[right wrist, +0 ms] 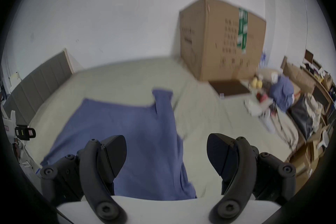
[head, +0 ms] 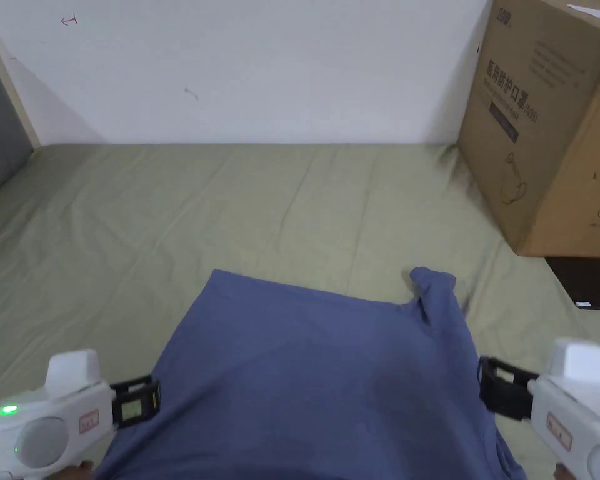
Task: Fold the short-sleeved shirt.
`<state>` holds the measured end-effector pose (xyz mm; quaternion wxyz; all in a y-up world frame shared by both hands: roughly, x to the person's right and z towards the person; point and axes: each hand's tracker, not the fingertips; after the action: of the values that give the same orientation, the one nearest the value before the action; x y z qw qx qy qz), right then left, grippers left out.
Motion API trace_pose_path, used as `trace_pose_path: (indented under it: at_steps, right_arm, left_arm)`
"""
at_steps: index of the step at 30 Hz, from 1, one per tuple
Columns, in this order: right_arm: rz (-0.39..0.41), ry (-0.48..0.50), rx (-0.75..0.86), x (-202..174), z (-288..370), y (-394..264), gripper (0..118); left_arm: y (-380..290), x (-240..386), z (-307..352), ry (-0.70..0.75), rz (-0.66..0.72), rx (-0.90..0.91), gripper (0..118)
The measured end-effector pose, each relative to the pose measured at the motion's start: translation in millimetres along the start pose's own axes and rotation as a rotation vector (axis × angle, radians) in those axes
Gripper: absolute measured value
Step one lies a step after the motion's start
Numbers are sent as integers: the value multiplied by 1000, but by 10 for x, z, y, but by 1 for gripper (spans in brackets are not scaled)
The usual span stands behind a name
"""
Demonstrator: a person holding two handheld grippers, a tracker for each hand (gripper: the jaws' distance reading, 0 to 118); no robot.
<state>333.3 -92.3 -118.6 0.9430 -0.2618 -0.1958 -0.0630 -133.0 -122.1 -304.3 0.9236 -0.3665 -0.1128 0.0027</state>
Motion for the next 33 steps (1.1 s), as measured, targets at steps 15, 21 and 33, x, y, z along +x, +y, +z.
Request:
trace_pose_path:
  at_steps: [15, 21, 33]
  right_arm:
    - [69, -92, 363, -312, 472, 573, 40]
    - [86, -100, 369, -305, 442, 561, 0]
    - [85, -104, 320, -208, -58, 735, 0]
  left_arm:
    - [519, 667, 535, -78, -100, 481, 4]
    - [500, 726, 445, -122, -95, 444, 0]
    - [1357, 730, -857, -223, -111, 124, 0]
